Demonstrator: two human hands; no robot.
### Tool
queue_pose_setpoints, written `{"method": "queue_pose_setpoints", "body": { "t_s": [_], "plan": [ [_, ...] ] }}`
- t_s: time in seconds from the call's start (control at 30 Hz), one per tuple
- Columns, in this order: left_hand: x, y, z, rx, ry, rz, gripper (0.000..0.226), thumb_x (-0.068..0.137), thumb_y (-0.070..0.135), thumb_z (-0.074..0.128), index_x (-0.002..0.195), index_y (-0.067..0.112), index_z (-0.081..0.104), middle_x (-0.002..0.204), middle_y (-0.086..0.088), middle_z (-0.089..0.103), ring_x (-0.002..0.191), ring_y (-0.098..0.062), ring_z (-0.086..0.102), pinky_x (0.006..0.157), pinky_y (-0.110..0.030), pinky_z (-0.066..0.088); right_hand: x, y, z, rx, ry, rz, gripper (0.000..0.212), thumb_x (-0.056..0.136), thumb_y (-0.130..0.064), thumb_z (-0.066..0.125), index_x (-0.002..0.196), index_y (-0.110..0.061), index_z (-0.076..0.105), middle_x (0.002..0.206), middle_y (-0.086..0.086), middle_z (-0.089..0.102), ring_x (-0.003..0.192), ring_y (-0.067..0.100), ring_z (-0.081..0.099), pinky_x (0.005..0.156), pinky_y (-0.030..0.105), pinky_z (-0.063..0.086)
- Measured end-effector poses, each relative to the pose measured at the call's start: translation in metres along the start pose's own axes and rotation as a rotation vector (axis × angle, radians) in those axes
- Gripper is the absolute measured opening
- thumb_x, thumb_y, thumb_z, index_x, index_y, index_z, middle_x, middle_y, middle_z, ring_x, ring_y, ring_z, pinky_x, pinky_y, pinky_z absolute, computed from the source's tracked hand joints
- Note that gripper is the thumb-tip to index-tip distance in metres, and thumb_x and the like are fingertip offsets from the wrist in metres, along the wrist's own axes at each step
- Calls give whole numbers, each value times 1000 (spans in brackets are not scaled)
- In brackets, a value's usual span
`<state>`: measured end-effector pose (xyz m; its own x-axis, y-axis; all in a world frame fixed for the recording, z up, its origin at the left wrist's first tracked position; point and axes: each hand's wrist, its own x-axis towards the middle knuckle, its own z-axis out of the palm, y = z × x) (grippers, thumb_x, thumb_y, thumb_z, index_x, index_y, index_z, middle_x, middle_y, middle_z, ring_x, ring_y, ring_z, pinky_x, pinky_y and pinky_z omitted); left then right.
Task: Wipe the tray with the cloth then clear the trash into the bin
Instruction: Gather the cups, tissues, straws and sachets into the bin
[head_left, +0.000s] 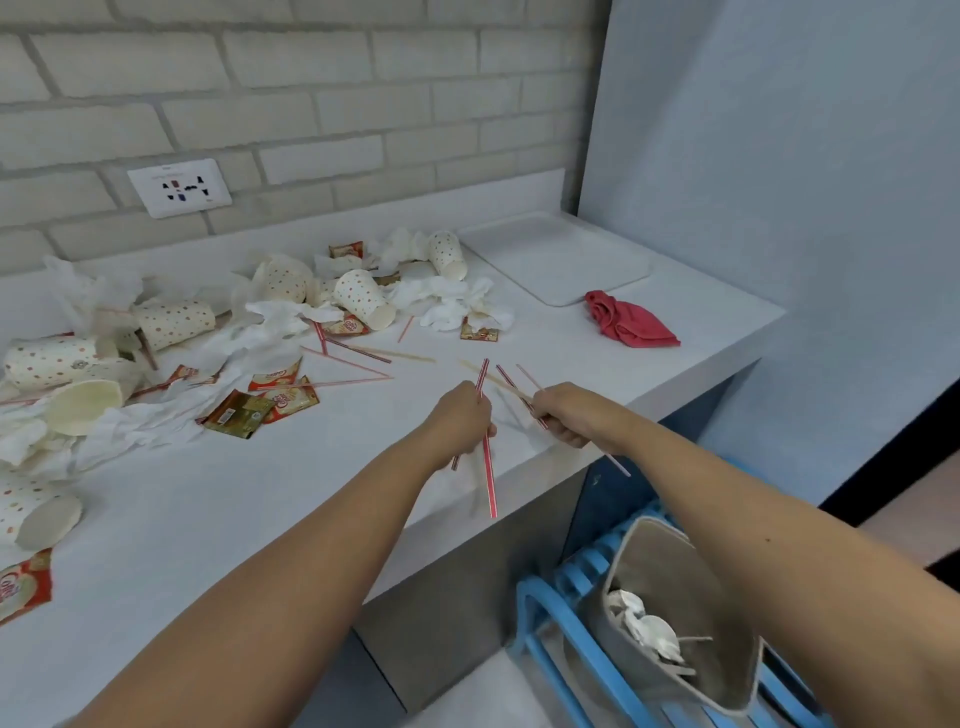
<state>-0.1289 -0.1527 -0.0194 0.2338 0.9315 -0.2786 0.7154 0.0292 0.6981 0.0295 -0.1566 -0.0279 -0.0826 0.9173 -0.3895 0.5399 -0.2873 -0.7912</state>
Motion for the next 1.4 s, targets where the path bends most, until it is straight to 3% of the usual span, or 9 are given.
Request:
{"method": "queue_pose_setpoints", "body": {
  "t_s": [0.1,0.4,0.57,0.77,0.93,1.0,1.13,1.3,1.4],
  "plan": [
    [9,25,42,-93,-56,60,20,101,15,30,110,5,44,100,-13,56,68,-7,50,58,-22,40,-21,28,-26,37,87,43,24,87,-12,40,64,-16,38,52,-2,29,45,10,19,40,20,18],
    [16,65,162,-95,-173,222,14,98,13,35,90,10,46,79,-11,52,63,-17,46,59,-27,39,-90,125,-58,95,267,115,32,96,-17,38,64,-14,41,56,-1,35,48,10,26,42,19,22],
    [16,56,216,-126,-264,208,10,98,11,32,99,11,42,93,-11,57,76,-19,51,70,-31,41,-115,184,-66,72,308,327,35,98,-16,38,65,-18,47,60,-2,41,51,9,34,47,18,28],
    [12,27,260,-196,-316,147,15,101,13,26,101,10,41,92,-7,56,79,-16,49,74,-29,40,-123,220,-58,-190,43,663,33,91,-10,37,58,-15,33,56,4,29,45,15,23,40,20,19],
    [11,8,285,-214,-343,137,17,100,11,28,103,12,44,91,-5,54,84,-19,50,81,-33,43,-105,224,-44,-282,-113,740,35,98,-15,33,64,-11,39,58,3,33,46,12,24,35,16,21],
    [10,2,292,-194,-342,132,19,100,9,31,109,12,47,100,-7,53,91,-20,51,83,-31,43,-98,223,-38,-309,-129,729,32,99,-18,37,70,-7,45,64,3,38,50,11,31,43,16,28],
    [12,-9,295,-111,-386,80,33,97,1,37,127,13,46,130,-4,50,121,-18,48,96,-23,37,-90,220,-36,-358,-72,651,30,95,-12,45,122,-4,56,108,14,58,87,25,53,66,26,41],
    [17,-14,287,-72,-274,52,41,94,-5,36,130,13,46,134,-5,50,123,-17,48,103,-26,38,-73,222,-38,-341,-102,619,24,93,-5,42,69,-10,48,56,3,52,55,15,46,46,18,38],
    [20,-11,278,-55,-179,104,36,94,-2,38,126,13,49,126,-5,52,111,-14,51,95,-24,42,-65,216,-37,-404,-195,606,17,94,-11,44,79,-8,53,73,4,49,59,14,46,52,20,41]
  ]
}}
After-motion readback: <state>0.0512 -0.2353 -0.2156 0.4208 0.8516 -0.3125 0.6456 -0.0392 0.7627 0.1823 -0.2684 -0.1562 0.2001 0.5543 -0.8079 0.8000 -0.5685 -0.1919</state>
